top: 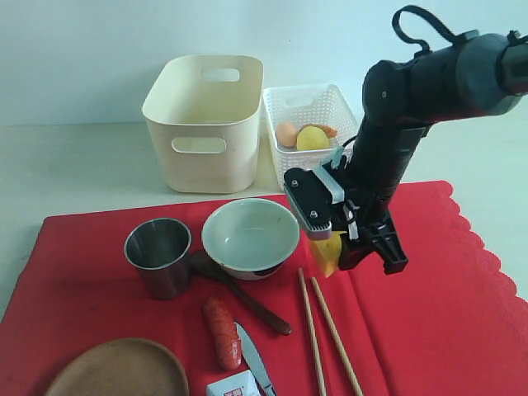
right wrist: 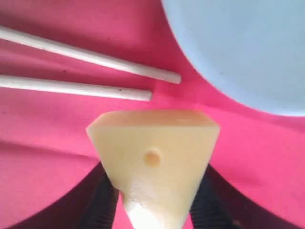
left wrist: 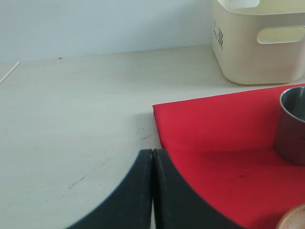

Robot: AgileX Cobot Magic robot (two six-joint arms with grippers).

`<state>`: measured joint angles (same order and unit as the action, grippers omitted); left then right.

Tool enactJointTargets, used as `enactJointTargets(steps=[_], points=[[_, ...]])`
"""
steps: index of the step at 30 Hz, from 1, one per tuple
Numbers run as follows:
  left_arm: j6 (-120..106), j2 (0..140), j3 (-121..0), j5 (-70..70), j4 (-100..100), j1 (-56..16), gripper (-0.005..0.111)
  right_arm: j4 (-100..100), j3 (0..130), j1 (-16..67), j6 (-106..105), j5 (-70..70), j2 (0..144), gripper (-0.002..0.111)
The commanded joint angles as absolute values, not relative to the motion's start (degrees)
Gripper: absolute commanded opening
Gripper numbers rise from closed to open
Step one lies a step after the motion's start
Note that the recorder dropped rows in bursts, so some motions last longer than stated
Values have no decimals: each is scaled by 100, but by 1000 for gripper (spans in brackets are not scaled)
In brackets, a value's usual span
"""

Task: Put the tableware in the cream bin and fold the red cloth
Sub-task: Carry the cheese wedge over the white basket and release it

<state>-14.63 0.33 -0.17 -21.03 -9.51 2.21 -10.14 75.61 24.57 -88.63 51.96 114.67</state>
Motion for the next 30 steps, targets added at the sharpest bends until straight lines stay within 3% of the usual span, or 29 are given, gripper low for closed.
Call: enactJointTargets(steps=[1,17,30], points=[[-1463,0,0,-2056,-932,237,0,-989,7527,2463,-8680,5439,10967,0],[-1463,0,0,-2056,-932,237,0,-715,7527,2281,-7758,5229,9653,0],[-1463,0,0,-2056,-932,237,0,-907,7762,1848,-5532,2647,10024,0]])
